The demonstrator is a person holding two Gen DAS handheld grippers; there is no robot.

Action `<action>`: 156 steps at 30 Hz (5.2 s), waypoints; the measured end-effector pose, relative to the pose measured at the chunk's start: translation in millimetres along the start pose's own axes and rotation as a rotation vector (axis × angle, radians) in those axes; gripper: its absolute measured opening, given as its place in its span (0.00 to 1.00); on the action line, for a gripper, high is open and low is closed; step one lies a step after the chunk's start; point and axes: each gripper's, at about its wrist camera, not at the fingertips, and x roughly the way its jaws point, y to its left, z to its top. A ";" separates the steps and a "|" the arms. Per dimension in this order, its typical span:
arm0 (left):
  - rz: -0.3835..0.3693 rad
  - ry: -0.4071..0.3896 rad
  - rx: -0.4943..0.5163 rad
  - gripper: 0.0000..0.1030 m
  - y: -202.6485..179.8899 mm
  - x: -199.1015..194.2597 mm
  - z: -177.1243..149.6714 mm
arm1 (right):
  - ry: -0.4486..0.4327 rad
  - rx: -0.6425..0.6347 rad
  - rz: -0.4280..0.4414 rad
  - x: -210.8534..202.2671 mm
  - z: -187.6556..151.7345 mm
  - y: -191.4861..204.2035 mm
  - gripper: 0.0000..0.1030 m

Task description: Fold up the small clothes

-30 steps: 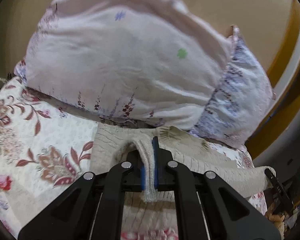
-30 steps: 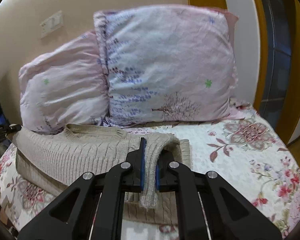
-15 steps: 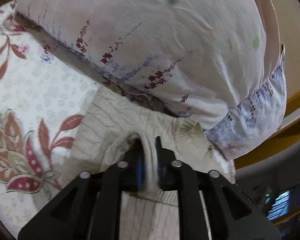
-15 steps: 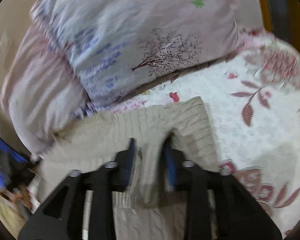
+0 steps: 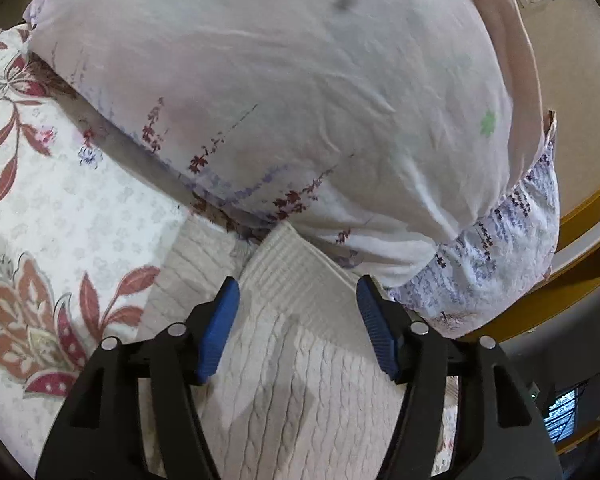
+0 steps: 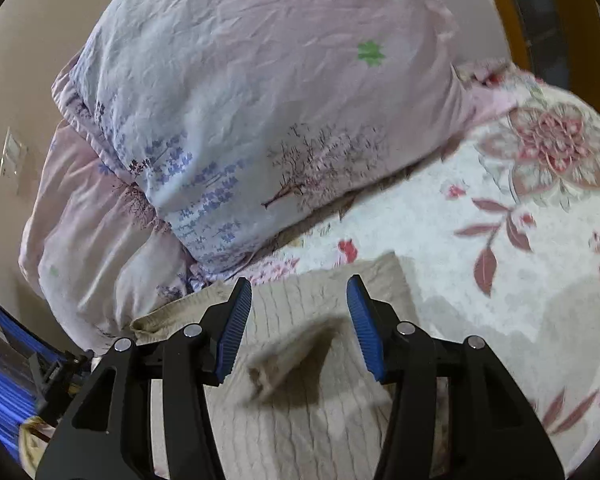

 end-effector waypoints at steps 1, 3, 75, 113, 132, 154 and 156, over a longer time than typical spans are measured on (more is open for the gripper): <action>-0.003 0.006 0.005 0.59 -0.7 -2.3 -1.8 | 0.017 0.009 0.024 -0.9 -0.8 -0.3 0.50; -0.009 0.013 0.025 0.59 -2.6 -8.6 -6.0 | 0.045 0.017 0.070 -6.2 -4.8 -0.1 0.53; 0.199 0.127 0.279 0.08 34.3 -49.8 -71.8 | 0.124 -0.238 -0.294 -15.6 -68.0 -8.1 0.09; 0.081 0.125 -0.027 0.67 57.8 -21.1 -17.6 | 0.261 -0.630 -0.202 84.8 -124.7 142.6 0.58; -0.043 0.169 -0.133 0.51 57.5 -0.7 -21.1 | 0.239 -0.663 -0.188 83.6 -119.2 147.2 0.59; -0.305 0.124 0.016 0.15 -63.8 -14.7 -25.0 | 0.252 -0.656 -0.164 79.5 -115.8 146.0 0.59; -0.344 0.145 0.045 0.15 -86.4 -6.4 -30.9 | 0.251 -0.629 -0.135 69.4 -109.3 140.8 0.59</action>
